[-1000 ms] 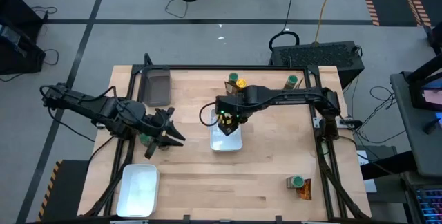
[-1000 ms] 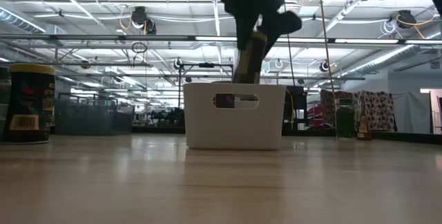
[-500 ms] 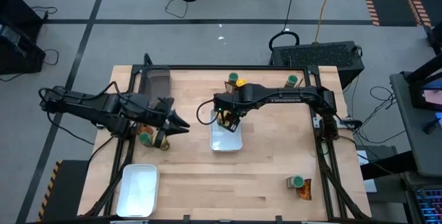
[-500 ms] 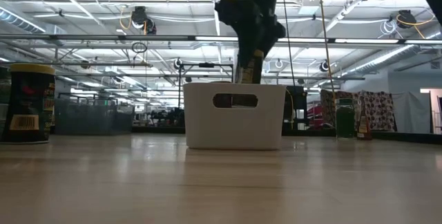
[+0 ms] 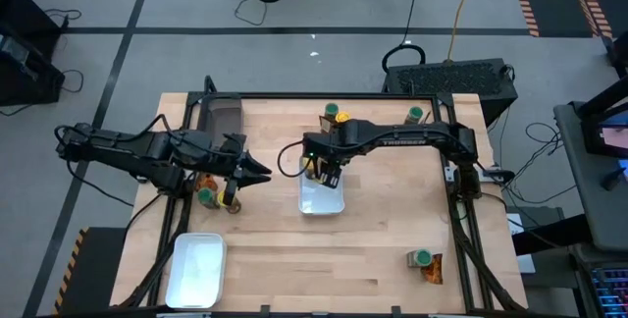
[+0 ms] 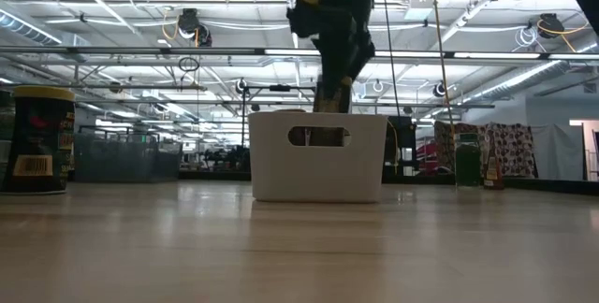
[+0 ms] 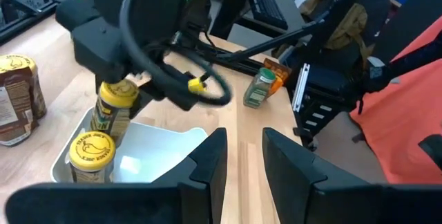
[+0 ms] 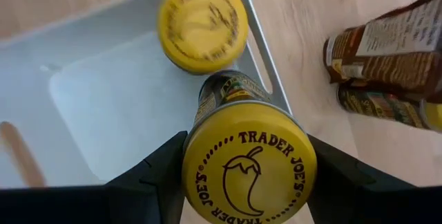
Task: Sort spices by type
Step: Put the bottom right yellow spice bottle into the top white bin
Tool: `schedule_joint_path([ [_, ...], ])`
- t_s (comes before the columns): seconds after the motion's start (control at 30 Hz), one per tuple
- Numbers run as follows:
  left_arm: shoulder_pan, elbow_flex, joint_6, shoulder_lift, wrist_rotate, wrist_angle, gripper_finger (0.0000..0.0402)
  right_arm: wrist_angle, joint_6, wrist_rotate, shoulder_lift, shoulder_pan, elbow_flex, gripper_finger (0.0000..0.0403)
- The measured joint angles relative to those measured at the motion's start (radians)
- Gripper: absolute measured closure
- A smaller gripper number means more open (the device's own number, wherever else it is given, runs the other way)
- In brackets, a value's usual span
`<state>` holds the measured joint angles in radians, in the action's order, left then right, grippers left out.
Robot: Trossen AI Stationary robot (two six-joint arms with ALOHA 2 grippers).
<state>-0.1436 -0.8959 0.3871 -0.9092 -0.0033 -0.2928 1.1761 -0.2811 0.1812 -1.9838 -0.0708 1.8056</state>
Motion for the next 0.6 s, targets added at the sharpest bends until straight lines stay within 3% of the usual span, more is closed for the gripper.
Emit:
schedule_joint_path([
  [0.6,0.000,0.000,0.001,0.000,-0.001,0.000,0.0304,-0.120,0.036,-0.027,0.001,-0.013,-0.115,0.0186],
])
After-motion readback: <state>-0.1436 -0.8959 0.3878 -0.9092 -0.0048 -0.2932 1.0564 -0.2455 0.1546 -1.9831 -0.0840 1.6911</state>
